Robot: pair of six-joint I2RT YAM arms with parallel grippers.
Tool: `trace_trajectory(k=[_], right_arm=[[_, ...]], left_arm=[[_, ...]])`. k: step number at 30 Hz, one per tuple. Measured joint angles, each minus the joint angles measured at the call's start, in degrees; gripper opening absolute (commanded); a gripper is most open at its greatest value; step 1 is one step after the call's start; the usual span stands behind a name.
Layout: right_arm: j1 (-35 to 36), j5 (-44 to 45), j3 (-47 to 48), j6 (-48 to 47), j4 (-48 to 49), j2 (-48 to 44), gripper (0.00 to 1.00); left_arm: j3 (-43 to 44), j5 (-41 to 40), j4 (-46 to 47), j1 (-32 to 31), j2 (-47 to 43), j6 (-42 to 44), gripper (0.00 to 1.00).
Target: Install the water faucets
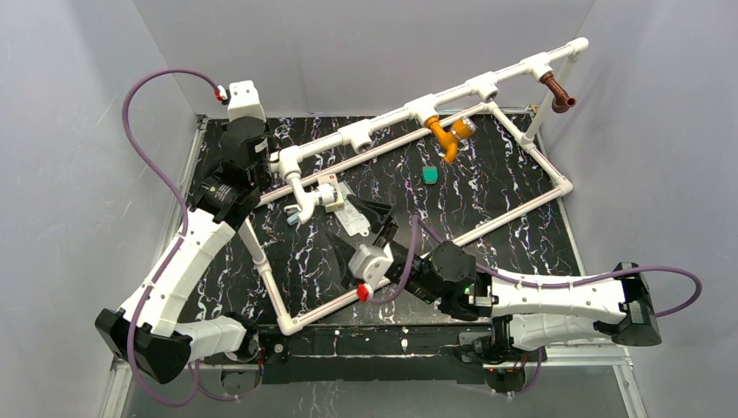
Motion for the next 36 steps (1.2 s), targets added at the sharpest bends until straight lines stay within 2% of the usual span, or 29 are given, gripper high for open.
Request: trace_trajectory(k=[7, 15, 21, 31, 34, 36], right_arm=[[0.00, -4.31, 2.54, -26.29, -3.26, 3.61, 0.87], [0.00, -4.81, 7.72, -42.69, -3.37, 11.19, 0.83], [-0.39, -3.15, 11.10, -47.76, -3.65, 15.32, 0.75], [-1.97, -2.01, 11.74, -48.11, -3.72, 16.33, 0.57], [-2.05, -2.03, 11.74, -47.43, -3.78, 16.70, 0.49], [-2.19, -2.05, 11.74, -46.99, -3.93, 16.98, 0.40]], left_arm=[[0.00, -0.02, 0.00, 0.00, 0.00, 0.00, 0.05], [0.00, -0.02, 0.02, 0.00, 0.00, 0.00, 0.05], [0.00, -0.04, 0.00, 0.00, -0.02, 0.00, 0.05], [0.00, -0.04, 0.02, 0.00, -0.02, 0.00, 0.05], [0.00, -0.04, 0.02, 0.00, -0.02, 0.00, 0.05], [0.00, -0.04, 0.02, 0.00, -0.02, 0.02, 0.05]])
